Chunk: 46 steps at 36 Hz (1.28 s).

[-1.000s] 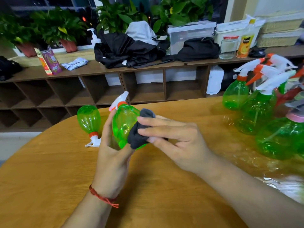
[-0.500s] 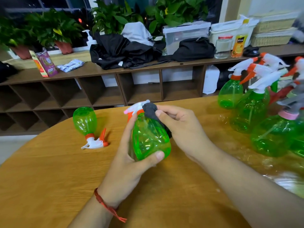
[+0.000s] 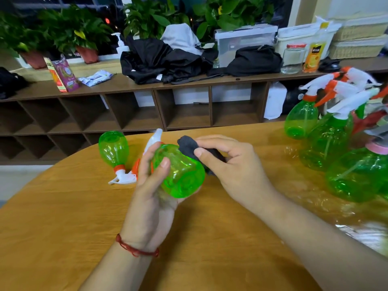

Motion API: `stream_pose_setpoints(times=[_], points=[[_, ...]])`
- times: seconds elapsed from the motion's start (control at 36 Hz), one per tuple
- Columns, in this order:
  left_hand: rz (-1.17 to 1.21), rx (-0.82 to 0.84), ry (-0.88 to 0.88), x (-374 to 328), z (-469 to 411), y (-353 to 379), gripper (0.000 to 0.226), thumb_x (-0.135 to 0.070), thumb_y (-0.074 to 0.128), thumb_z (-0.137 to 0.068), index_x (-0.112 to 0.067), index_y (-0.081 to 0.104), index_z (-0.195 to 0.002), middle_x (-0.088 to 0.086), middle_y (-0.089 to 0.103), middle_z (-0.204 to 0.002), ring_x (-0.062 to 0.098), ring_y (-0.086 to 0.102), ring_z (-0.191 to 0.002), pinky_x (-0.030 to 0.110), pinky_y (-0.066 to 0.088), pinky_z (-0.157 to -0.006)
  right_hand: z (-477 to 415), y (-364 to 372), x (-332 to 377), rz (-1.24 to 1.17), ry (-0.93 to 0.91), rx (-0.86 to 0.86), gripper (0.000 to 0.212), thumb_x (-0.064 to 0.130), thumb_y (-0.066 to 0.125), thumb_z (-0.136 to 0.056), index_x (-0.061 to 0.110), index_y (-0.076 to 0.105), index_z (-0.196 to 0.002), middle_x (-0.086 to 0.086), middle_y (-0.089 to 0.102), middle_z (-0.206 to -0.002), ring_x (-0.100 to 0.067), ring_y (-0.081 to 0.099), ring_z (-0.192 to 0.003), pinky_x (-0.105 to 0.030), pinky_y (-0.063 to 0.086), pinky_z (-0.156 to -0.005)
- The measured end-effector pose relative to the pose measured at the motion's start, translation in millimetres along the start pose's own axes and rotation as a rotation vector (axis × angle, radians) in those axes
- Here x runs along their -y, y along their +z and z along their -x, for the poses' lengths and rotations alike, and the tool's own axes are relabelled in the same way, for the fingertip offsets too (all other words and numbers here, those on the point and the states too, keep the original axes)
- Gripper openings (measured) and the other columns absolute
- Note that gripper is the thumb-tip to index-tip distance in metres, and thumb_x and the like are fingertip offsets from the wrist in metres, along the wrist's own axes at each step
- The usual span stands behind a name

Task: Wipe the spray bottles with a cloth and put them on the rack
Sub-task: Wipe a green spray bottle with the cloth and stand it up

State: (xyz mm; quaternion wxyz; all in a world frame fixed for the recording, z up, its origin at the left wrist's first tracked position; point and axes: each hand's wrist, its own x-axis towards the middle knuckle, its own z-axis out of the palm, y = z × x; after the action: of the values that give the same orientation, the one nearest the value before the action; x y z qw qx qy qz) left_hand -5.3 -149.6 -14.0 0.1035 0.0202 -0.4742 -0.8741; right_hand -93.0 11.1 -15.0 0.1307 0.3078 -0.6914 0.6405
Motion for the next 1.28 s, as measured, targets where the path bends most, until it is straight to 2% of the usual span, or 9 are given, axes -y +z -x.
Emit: stream_pose_setpoints(times=[0.17,0.31,0.47,0.61,0.72,0.94,1.08,1.19,1.28], points=[[0.134,-0.188,0.093,-4.0,-5.7,-1.2,0.051,-0.028,0.064,-0.102,-0.028,0.050,-0.151,0.006,0.067,-0.130,0.029,0.067,-0.121,0.050,0.062,-0.085,12.3,7.7,-3.7,0.189,-0.203,0.019,0.016,0.012,0.089,-0.085,0.012,0.079,-0.098,0.003,0.072,-0.103,-0.012,0.071,-0.099,-0.028,0.055,-0.086],[0.103,-0.212,0.118,-1.0,-5.8,3.0,0.057,-0.027,0.063,-0.100,-0.031,0.046,-0.154,-0.002,0.071,-0.108,0.021,0.070,-0.093,0.036,0.058,-0.072,19.6,17.4,3.4,0.386,-0.415,0.123,0.013,0.017,0.083,-0.093,0.011,0.080,-0.104,0.001,0.072,-0.108,-0.017,0.070,-0.099,-0.037,0.057,-0.085],[0.093,-0.169,0.170,0.0,-3.3,2.5,0.047,-0.018,0.061,-0.102,-0.037,0.049,-0.143,-0.001,0.072,-0.114,0.023,0.071,-0.108,0.048,0.057,-0.092,18.8,12.4,3.0,0.358,-0.244,-0.006,0.014,0.018,0.083,-0.090,0.017,0.077,-0.103,0.009,0.068,-0.106,-0.015,0.069,-0.096,-0.042,0.057,-0.080],[0.079,-0.169,0.166,-2.2,-5.1,0.2,0.044,-0.020,0.060,-0.102,-0.037,0.052,-0.142,-0.002,0.070,-0.110,0.022,0.067,-0.099,0.037,0.055,-0.079,21.2,22.9,17.0,0.296,-0.280,0.094,0.010,0.013,0.082,-0.091,0.012,0.079,-0.100,0.004,0.071,-0.103,-0.015,0.069,-0.094,-0.039,0.057,-0.082],[0.071,-0.151,0.179,0.3,-4.0,3.5,0.048,-0.019,0.061,-0.100,-0.039,0.050,-0.141,0.000,0.071,-0.119,0.021,0.070,-0.107,0.044,0.060,-0.087,10.9,10.5,9.6,0.250,-0.227,-0.039,0.012,0.009,0.085,-0.087,0.012,0.076,-0.095,0.003,0.070,-0.099,-0.017,0.069,-0.093,-0.040,0.056,-0.082],[0.035,-0.140,0.175,0.7,-5.8,-0.2,0.049,-0.022,0.062,-0.097,-0.038,0.051,-0.142,-0.001,0.073,-0.107,0.019,0.072,-0.094,0.036,0.057,-0.077,15.5,16.4,16.8,0.209,-0.251,0.073,0.010,0.006,0.085,-0.086,0.010,0.078,-0.094,0.003,0.072,-0.099,-0.014,0.069,-0.094,-0.033,0.056,-0.085],[-0.012,-0.114,0.199,-3.0,-6.9,-4.1,0.052,-0.021,0.062,-0.101,-0.041,0.049,-0.147,-0.002,0.069,-0.121,0.022,0.069,-0.109,0.043,0.056,-0.088,13.5,12.7,7.3,0.227,-0.145,-0.037,0.014,0.008,0.085,-0.084,0.015,0.076,-0.092,0.004,0.070,-0.095,-0.016,0.069,-0.092,-0.043,0.056,-0.081],[-0.013,-0.088,0.187,-4.1,-7.9,-8.3,0.055,-0.022,0.058,-0.104,-0.033,0.044,-0.156,0.003,0.067,-0.121,0.023,0.067,-0.104,0.036,0.056,-0.085,20.9,24.1,13.7,0.204,-0.189,0.102,0.011,0.007,0.084,-0.085,0.012,0.079,-0.094,0.004,0.073,-0.099,-0.015,0.071,-0.094,-0.038,0.057,-0.086],[-0.029,-0.075,0.160,-4.9,-6.9,-8.2,0.055,-0.025,0.059,-0.103,-0.035,0.045,-0.156,0.003,0.069,-0.120,0.021,0.070,-0.102,0.037,0.057,-0.081,11.7,15.3,17.9,0.155,-0.201,0.009,0.013,0.007,0.086,-0.085,0.011,0.079,-0.096,0.005,0.073,-0.100,-0.013,0.070,-0.097,-0.032,0.055,-0.088]])
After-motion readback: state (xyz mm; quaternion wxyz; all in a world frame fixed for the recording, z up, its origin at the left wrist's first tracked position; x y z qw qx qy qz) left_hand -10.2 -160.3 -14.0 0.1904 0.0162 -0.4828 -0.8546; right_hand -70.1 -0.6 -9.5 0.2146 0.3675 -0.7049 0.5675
